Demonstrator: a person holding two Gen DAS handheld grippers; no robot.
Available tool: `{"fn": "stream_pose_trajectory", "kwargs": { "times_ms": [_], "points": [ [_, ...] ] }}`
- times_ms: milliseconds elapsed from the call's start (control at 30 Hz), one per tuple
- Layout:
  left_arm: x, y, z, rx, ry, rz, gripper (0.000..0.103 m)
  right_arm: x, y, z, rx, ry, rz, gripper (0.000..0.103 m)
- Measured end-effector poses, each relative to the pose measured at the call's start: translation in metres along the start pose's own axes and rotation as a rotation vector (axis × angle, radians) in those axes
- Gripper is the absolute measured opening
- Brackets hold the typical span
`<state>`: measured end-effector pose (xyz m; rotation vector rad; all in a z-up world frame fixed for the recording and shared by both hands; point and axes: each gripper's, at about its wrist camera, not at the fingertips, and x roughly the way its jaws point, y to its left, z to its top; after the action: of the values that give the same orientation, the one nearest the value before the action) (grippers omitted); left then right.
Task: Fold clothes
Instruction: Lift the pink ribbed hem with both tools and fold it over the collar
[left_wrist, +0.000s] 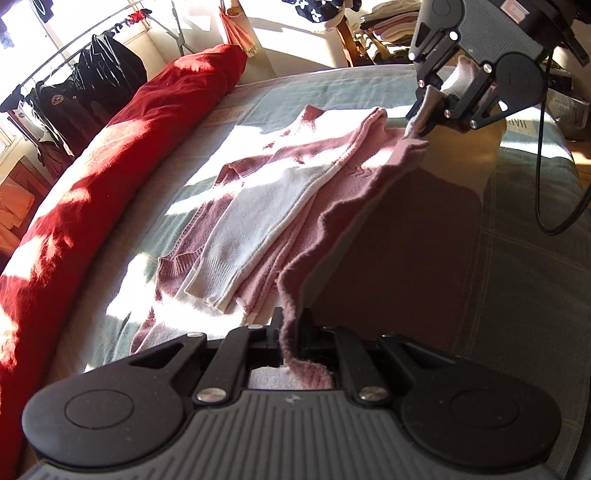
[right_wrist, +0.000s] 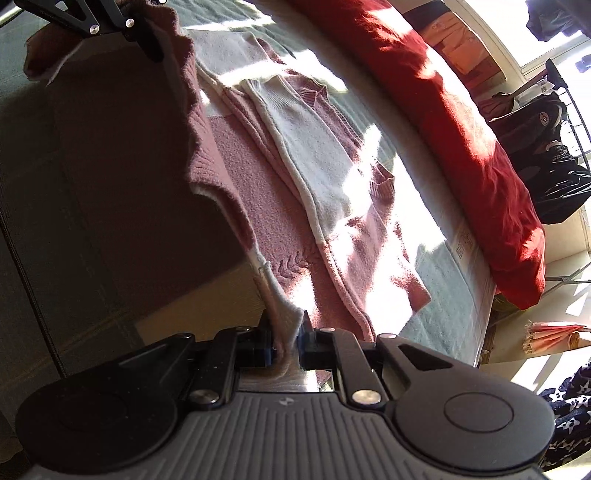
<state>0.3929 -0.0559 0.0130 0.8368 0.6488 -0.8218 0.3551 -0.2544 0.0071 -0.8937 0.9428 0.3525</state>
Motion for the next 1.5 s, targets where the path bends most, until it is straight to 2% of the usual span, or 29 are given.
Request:
{"fn": "stream_pose_trajectory", "kwargs": {
  "times_ms": [400, 567, 733, 867, 967, 1133, 1267, 1333, 1400, 1500],
  "points": [
    [0.056, 0.059, 0.025, -0.043, 0.011, 0.148, 0.006, 0.065, -0.080, 0.035, -0.008, -0.078, -0.123, 0.013],
    [0.086, 0.073, 0.028, -0.063, 0.023, 0.144, 0.006, 0.092, -0.101, 0.045, 0.026, -0.079, -0.107, 0.013],
    [0.104, 0.076, 0.020, -0.074, 0.048, 0.115, 0.007, 0.106, -0.115, 0.042, 0.123, -0.054, -0.008, 0.014],
    [0.111, 0.078, 0.015, -0.080, 0.060, 0.101, 0.008, 0.115, -0.131, 0.029, 0.256, -0.015, 0.063, 0.022],
    [0.115, 0.079, 0.015, -0.077, 0.064, 0.093, 0.009, 0.128, -0.149, 0.016, 0.385, 0.007, 0.130, 0.026],
    [0.117, 0.078, 0.014, -0.077, 0.070, 0.085, 0.009, 0.159, -0.178, -0.017, 0.687, 0.062, 0.257, 0.030],
    [0.119, 0.078, 0.014, -0.076, 0.077, 0.078, 0.009, 0.166, -0.189, -0.034, 0.848, 0.067, 0.345, 0.034],
    [0.121, 0.079, 0.015, -0.080, 0.080, 0.076, 0.009, 0.167, -0.190, -0.037, 0.890, 0.064, 0.405, 0.033],
    [0.120, 0.079, 0.016, -0.086, 0.079, 0.075, 0.008, 0.165, -0.187, -0.036, 0.870, 0.061, 0.422, 0.008],
    [0.114, 0.082, 0.019, -0.091, 0.074, 0.080, 0.008, 0.155, -0.187, -0.030, 0.831, 0.043, 0.396, 0.007]
  ]
}}
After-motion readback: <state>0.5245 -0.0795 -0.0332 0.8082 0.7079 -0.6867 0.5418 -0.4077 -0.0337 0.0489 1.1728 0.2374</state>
